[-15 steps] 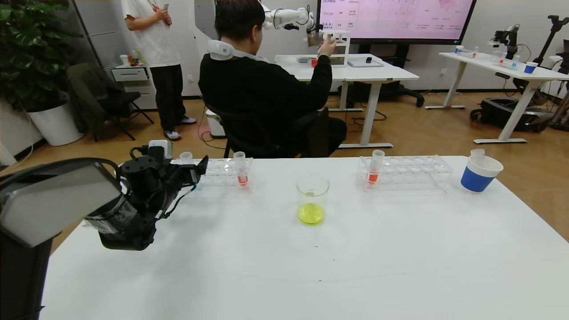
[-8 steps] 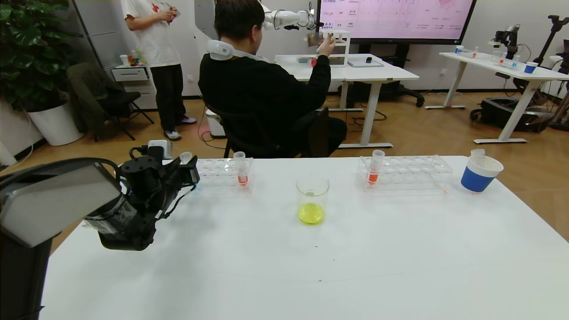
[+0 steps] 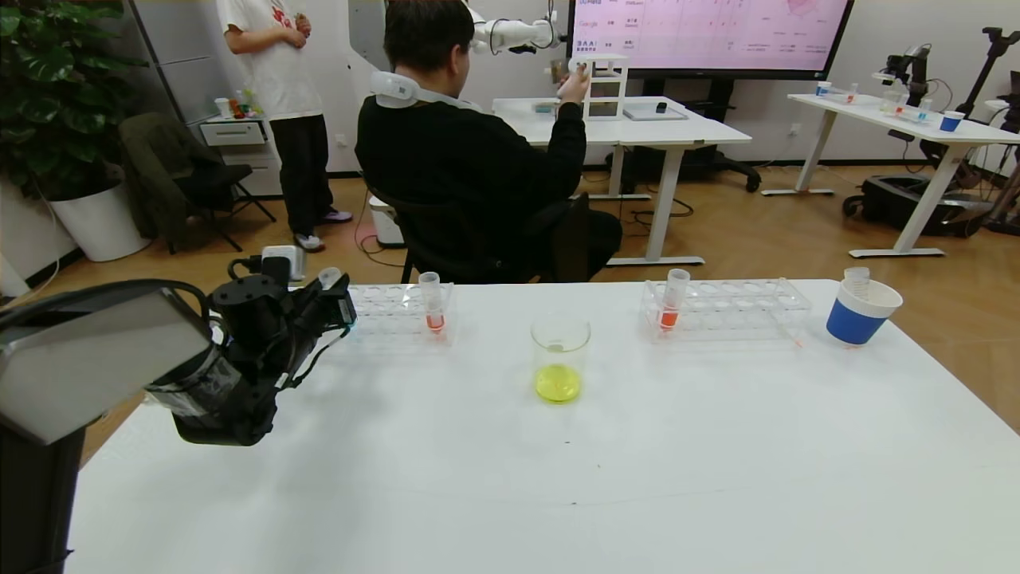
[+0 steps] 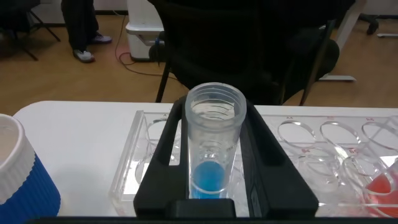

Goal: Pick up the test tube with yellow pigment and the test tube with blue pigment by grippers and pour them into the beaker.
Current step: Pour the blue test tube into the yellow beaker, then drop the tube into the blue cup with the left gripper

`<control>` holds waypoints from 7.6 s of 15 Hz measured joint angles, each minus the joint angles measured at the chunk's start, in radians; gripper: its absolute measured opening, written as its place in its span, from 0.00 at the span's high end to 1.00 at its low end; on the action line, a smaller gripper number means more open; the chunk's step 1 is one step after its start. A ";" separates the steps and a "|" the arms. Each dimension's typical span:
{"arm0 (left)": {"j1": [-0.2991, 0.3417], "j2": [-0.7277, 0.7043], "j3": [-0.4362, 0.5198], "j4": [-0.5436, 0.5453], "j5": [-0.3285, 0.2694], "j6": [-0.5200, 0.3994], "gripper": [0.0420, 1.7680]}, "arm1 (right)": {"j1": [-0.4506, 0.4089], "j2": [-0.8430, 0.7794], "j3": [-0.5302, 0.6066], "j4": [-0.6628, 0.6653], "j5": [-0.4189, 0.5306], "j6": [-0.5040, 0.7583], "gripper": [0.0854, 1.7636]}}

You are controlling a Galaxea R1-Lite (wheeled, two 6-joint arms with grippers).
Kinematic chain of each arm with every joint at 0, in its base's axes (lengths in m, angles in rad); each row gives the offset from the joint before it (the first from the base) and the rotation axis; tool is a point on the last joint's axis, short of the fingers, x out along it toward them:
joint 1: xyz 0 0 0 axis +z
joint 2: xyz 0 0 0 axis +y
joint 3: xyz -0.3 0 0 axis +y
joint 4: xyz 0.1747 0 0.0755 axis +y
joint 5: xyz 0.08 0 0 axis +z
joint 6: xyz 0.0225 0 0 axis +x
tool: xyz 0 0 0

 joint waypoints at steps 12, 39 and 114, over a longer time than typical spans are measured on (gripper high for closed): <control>-0.039 -0.239 -0.180 0.411 -0.086 0.039 0.73 | 0.000 0.000 0.000 0.000 0.000 0.000 0.02; -0.347 -0.005 -0.458 0.396 -0.824 0.999 0.73 | 0.000 0.000 0.000 0.000 0.001 0.000 0.02; -0.373 -0.273 -0.474 0.672 0.345 0.059 0.73 | 0.000 0.000 0.000 0.000 0.000 0.000 0.02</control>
